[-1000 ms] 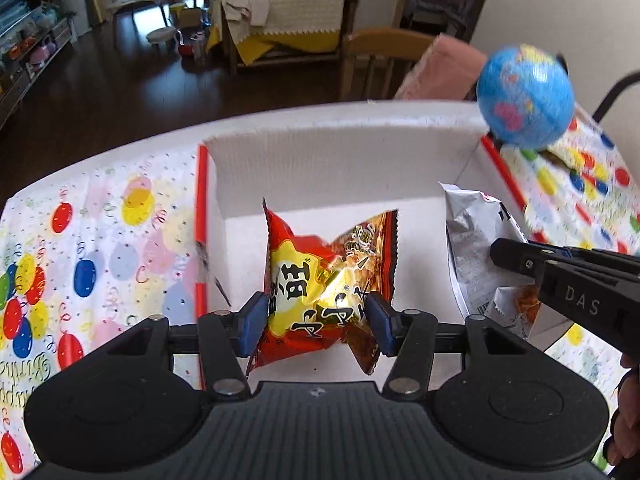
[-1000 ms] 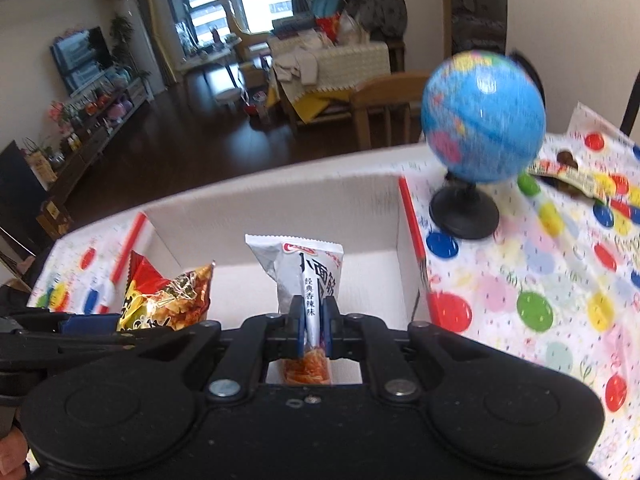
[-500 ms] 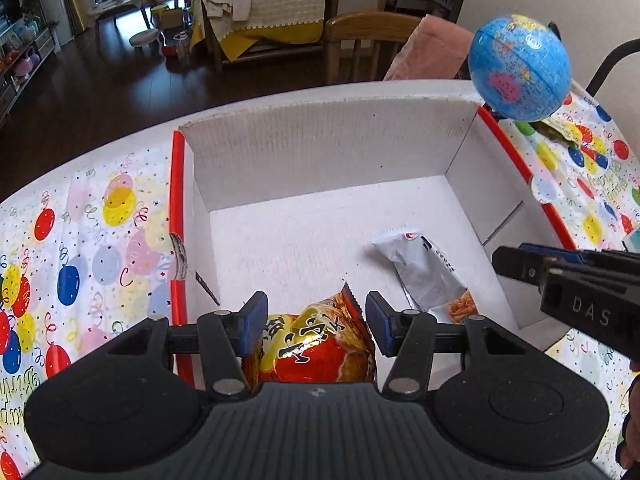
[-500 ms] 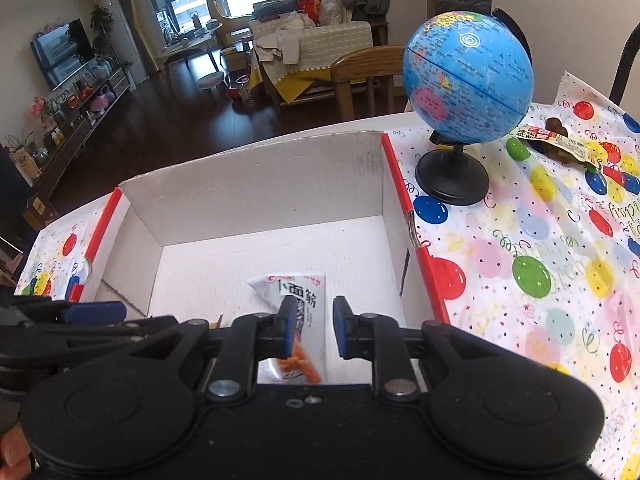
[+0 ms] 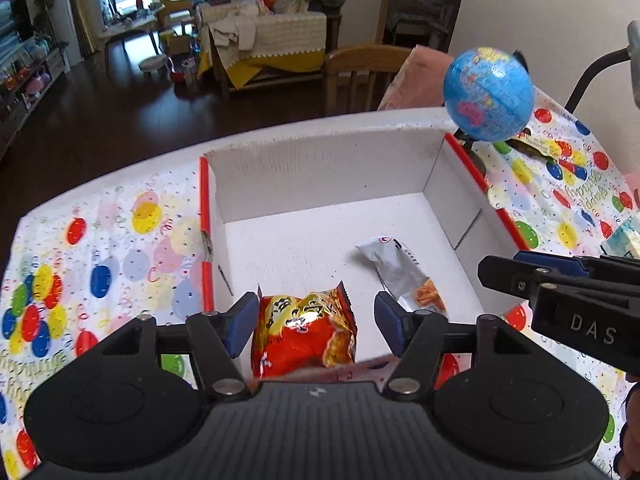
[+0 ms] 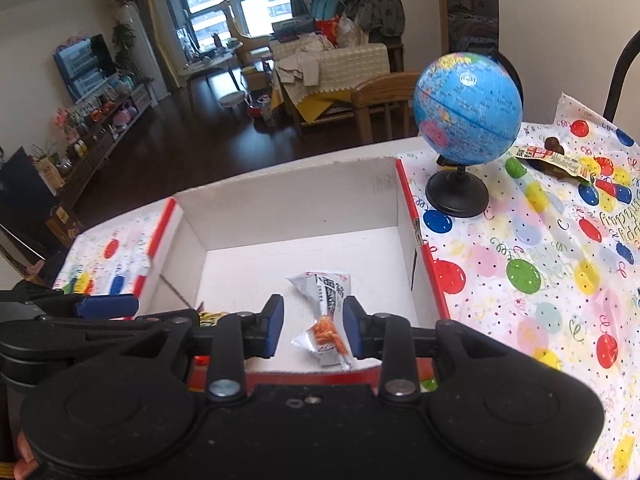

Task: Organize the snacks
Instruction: 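Withdraw both tools from the box back toward the remaining snacks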

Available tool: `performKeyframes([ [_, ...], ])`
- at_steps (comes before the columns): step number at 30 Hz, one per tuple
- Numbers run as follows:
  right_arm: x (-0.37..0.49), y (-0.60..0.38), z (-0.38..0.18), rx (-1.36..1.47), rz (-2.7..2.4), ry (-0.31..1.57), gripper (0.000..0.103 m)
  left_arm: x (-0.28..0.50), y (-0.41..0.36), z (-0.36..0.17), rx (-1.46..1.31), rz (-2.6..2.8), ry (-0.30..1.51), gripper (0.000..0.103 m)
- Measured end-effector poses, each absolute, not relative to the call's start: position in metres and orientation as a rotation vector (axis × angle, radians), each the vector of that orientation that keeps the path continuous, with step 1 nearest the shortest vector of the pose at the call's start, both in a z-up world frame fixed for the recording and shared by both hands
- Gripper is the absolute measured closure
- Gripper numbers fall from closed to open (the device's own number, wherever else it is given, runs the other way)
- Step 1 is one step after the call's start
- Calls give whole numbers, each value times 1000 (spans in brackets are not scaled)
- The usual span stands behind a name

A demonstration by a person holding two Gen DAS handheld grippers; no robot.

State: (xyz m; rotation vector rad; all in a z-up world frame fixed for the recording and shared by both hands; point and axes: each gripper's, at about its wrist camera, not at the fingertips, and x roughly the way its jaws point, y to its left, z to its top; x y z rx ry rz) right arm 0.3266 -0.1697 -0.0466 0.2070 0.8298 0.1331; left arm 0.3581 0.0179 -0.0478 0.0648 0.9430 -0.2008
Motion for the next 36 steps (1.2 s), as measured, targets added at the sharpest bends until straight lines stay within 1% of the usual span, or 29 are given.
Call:
performKeyframes([
  [6, 300, -180, -32, 204, 164, 796, 60, 326, 12, -25, 66, -167, 906, 37],
  [8, 291, -184, -28, 203, 171, 785, 54, 315, 10, -19, 60, -157, 896, 36],
  [10, 281, -189, -23, 199, 180, 770, 50, 305, 6, -13, 63, -146, 886, 36],
  [14, 266, -197, -15, 192, 197, 746, 39, 285, -1, -3, 62, -127, 861, 32],
  [23, 234, -212, -1, 192, 237, 706, 19, 246, -13, 13, 48, -93, 832, 31],
  [24, 231, -213, 1, 192, 238, 704, 19, 242, -14, 14, 44, -93, 830, 26],
  [26, 223, -216, 3, 192, 248, 699, 16, 234, -17, 17, 41, -95, 832, 21],
  [34, 191, -227, 7, 187, 305, 672, 12, 193, -19, 25, -6, -74, 805, 21],
  [36, 183, -228, 6, 187, 323, 670, 11, 182, -19, 26, -14, -77, 802, 17],
])
